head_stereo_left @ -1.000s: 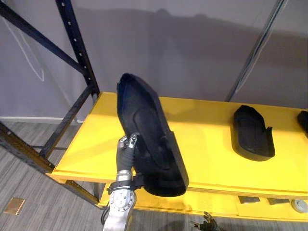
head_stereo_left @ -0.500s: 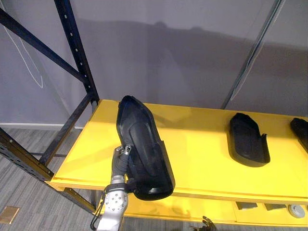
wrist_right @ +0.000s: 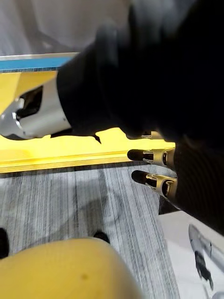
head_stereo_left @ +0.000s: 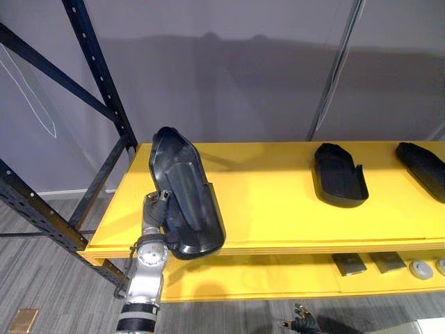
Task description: Walk over and take plastic housings, then place them on the shelf
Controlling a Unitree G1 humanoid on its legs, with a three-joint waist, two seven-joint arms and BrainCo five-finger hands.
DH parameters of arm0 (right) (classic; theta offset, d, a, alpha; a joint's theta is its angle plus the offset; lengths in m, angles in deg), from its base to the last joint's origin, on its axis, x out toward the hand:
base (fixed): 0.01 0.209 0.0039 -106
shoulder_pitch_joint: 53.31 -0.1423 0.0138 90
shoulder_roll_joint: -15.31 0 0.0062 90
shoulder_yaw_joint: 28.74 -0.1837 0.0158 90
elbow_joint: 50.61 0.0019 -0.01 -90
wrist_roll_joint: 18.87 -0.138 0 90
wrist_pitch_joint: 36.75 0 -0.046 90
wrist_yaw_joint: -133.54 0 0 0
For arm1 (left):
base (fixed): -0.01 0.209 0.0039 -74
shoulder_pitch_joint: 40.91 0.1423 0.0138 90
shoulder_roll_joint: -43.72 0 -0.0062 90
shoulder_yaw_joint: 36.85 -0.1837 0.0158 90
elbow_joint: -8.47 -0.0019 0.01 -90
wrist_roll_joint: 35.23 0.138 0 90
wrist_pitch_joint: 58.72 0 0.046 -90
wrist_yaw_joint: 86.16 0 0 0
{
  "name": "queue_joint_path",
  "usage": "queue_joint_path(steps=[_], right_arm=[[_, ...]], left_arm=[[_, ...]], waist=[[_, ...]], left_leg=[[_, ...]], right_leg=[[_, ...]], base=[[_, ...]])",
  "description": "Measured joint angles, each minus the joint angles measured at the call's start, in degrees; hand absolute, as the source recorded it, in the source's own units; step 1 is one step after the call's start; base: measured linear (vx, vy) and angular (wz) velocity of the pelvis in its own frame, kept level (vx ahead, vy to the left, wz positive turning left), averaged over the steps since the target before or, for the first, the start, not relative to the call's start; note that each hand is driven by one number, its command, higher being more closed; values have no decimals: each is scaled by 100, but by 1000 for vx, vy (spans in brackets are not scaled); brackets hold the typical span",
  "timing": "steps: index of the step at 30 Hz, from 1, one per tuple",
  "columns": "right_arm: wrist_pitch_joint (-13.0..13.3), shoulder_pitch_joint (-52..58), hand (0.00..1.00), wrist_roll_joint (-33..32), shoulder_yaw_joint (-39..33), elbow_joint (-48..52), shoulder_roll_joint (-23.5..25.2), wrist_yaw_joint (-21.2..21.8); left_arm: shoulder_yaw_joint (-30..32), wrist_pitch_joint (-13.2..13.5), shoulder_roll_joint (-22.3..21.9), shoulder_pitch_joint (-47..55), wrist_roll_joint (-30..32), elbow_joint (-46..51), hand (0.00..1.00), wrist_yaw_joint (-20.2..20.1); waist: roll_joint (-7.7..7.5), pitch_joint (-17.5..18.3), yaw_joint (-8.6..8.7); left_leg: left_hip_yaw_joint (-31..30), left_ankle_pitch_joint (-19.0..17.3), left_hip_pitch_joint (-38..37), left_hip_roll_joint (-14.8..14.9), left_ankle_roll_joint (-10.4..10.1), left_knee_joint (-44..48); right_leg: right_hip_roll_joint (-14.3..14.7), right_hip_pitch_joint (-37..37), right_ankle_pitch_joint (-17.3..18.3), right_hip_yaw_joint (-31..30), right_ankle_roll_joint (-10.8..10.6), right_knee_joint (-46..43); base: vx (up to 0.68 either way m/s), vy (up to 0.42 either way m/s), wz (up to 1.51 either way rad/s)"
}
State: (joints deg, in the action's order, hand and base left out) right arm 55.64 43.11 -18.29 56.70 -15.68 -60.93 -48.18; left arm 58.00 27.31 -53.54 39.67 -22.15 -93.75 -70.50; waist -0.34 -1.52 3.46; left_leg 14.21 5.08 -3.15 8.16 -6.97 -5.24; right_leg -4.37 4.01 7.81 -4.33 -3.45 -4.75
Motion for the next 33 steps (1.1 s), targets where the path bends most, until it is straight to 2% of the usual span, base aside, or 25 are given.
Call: queue_joint_path(steps=[3, 8, 12, 14, 15, 24, 33], right_arm=[[-3, 0, 0, -1, 0, 10, 50, 61], [-8, -6, 0, -1, -1, -12, 81, 106], [-8, -90, 0, -1, 5, -69, 81, 167], [-8, -125, 0, 1, 6, -133, 74, 193], [-7, -129, 0, 0, 8, -136, 62, 208], [2, -192, 0, 1, 17, -172, 35, 263], [2, -205, 0, 1, 9, -176, 40, 255]], left_arm=[[45, -209, 172, -298, 83, -448, 100, -66], [39, -365, 370, -948, 181, -969, 100, -394], [34, -376, 549, -1329, 293, -1482, 100, -587], [16, -383, 566, -1460, 346, -1674, 100, -661], [-30, -393, 571, -1572, 412, -1807, 0, -715], [-86, -410, 725, -1871, 632, -2273, 0, -747], [122, -468, 710, -1909, 615, -2002, 0, -307]], waist=[[-91, -8, 48], [-162, 3, 58], [-168, -2, 207], [-178, -9, 217], [-190, -16, 226], [-268, -88, 312], [-349, -146, 311]], left_leg=[[-17, -14, 19, -51, 26, 0], [-25, 28, 53, -62, 83, 26], [-18, 28, 24, -21, 84, 28], [2, 28, -38, 22, 84, 28], [17, 28, -48, 31, 84, 28], [131, 17, -50, 31, 94, 25], [122, -17, -19, -20, 71, 2]], right_leg=[[-44, 1, -20, -1, 31, 19], [-40, 8, -46, -1, 6, 60], [10, 50, -70, -10, 44, 99], [54, 88, -106, -16, 101, 100], [63, 93, -108, -17, 105, 100], [53, -7, -136, -146, 113, 97], [-5, -41, -163, -160, 57, 151]], base=[[13, 48, 3], [95, 0, 0], [63, -16, -3], [31, -30, -8], [4, -20, -4], [-67, 8, -9], [-69, 27, -1]])
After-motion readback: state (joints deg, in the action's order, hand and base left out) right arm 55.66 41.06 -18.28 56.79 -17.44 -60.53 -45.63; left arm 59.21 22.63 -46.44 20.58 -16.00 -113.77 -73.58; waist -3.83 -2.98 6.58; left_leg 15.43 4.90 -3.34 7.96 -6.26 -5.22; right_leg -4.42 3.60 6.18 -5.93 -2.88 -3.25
